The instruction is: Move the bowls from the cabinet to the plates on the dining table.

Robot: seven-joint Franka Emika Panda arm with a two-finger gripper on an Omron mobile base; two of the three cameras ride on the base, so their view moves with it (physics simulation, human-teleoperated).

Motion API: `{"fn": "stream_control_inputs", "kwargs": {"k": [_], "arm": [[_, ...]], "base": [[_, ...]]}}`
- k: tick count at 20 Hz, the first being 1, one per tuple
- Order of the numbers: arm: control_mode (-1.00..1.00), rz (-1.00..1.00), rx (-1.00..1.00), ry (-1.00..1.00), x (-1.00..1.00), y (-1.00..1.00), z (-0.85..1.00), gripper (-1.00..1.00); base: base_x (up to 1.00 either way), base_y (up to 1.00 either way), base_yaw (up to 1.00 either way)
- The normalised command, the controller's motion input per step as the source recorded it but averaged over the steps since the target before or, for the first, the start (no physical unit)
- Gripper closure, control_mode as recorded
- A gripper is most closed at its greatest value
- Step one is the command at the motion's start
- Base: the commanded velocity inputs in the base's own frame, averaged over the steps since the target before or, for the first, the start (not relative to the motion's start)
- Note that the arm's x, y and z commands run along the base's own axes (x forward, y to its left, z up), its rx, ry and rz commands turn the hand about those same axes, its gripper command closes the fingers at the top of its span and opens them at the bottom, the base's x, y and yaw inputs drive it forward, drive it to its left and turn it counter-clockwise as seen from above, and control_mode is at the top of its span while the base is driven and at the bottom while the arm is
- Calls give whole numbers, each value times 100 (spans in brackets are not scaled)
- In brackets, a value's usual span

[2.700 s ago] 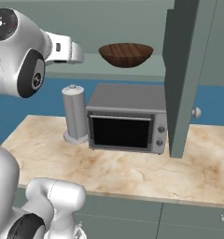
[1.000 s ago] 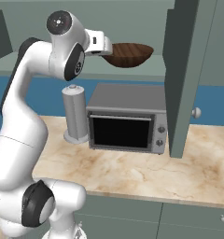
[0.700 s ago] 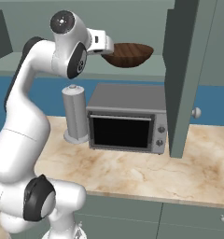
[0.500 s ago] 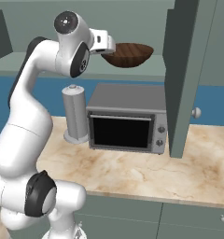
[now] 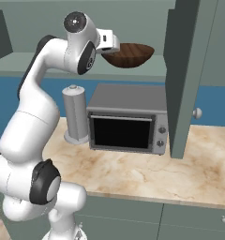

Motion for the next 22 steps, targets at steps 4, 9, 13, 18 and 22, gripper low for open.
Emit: {"fn": "stream_control_inputs", "kwargs": {"k": [4, 9, 13, 18, 22], "arm": [[-100, 3, -2, 5, 42, -11, 0, -100], [-100, 3, -1, 4, 36, -12, 0, -100], [-100, 3, 0, 3, 33, -12, -2, -100], [-100, 2, 0, 0, 18, -5, -3, -100], [-100, 0, 0, 0, -1, 0, -3, -100]], "base": [[0, 0, 0], [0, 0, 0], [0, 0, 0], [0, 0, 0], [0, 0, 0]]}}
